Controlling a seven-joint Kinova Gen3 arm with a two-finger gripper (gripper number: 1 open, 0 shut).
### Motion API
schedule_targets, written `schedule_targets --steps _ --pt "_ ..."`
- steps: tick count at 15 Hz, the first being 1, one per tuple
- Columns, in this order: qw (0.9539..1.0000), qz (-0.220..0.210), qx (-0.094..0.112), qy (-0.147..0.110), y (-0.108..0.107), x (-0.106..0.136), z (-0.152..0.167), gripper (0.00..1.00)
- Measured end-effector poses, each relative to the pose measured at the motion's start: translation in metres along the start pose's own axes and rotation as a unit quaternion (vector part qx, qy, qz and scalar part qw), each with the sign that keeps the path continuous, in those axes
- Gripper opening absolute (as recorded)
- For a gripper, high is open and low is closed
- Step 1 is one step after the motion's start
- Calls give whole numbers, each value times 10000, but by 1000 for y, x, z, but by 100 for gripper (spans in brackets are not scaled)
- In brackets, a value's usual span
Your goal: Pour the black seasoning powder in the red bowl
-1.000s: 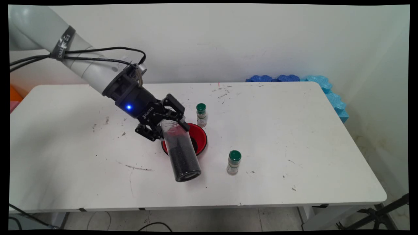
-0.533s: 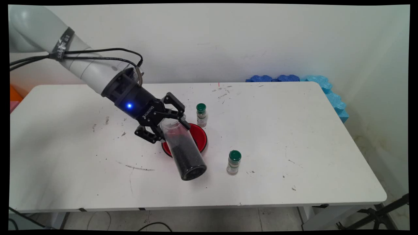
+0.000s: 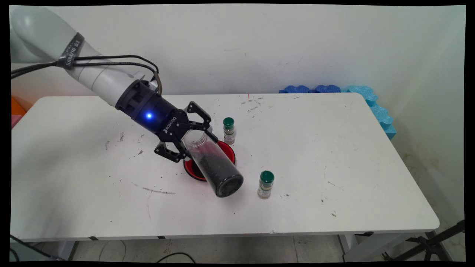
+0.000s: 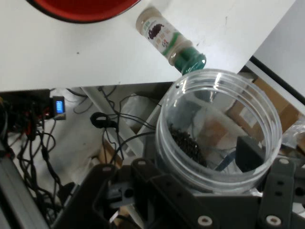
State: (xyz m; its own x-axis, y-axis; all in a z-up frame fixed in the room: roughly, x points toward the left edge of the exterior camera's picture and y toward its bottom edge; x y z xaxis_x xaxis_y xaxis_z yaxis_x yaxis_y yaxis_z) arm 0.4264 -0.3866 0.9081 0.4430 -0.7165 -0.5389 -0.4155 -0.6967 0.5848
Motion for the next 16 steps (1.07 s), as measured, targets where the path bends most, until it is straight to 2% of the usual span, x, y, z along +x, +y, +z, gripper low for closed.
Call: schedule_targets --steps 4,9,16 --pt "9990 -433 -130 -59 -2 2 0 0" --pt "9951 -939 -289 -123 -3 4 1 0" --pt "9868 -1534 -478 -197 -6 7 3 0"
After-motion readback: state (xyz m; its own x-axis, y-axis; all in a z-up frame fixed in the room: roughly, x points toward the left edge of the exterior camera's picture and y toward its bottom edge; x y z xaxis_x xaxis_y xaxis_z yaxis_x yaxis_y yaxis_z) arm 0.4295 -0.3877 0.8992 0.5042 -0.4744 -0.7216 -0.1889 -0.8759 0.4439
